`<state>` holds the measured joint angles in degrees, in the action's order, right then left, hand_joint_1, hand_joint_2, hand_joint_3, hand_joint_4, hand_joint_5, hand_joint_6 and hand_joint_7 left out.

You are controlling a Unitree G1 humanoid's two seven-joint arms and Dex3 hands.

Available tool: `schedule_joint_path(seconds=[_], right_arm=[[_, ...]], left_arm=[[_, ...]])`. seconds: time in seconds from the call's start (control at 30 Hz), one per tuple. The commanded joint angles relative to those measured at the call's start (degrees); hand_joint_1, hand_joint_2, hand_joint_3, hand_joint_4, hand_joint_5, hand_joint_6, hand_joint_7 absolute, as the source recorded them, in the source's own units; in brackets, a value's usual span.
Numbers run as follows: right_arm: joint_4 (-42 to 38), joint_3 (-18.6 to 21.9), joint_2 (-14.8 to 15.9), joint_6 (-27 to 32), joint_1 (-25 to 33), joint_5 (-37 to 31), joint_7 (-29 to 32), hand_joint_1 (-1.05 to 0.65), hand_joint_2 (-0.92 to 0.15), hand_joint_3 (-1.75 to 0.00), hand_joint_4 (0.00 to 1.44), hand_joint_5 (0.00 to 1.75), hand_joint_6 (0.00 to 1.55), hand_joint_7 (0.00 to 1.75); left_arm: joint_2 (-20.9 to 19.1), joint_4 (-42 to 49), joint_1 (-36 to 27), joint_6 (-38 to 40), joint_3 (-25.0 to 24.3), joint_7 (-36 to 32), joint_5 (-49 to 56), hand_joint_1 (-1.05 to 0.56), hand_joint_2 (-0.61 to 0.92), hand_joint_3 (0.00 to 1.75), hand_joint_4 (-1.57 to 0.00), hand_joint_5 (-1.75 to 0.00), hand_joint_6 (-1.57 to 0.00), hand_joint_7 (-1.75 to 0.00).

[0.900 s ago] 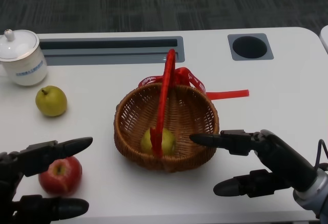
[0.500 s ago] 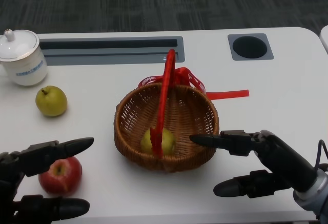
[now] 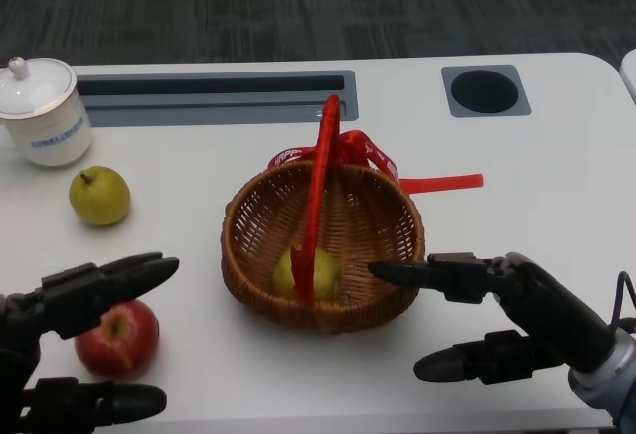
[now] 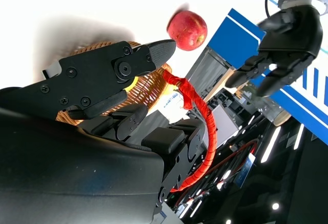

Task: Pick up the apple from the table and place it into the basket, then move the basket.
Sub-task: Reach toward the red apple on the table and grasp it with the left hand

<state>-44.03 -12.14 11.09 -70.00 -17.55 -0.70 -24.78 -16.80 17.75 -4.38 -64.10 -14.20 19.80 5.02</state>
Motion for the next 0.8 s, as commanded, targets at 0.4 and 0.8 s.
schedule_joint_path(seconds=[0.4,0.8], right_arm=[[1.5,0.3,0.7,0.4,0.6,0.4,0.0,-0.37,-0.82,0.00,0.66,0.00,0.56,0.01],[3.5,0.4,1.2,1.5,1.4,0.4,0.0,-0.39,-0.83,0.00,0.66,0.00,0.57,0.00]], left_arm=[[-6.4,14.6,7.4,10.3,3.8,-31.0,35.0,-0.85,0.70,0.00,-0.01,0.00,-0.14,-0.01],[-8.8,35.9,17.3,14.9,18.0,-43.9,36.5,-0.77,0.73,0.01,-0.11,-0.02,-0.20,-0.01]])
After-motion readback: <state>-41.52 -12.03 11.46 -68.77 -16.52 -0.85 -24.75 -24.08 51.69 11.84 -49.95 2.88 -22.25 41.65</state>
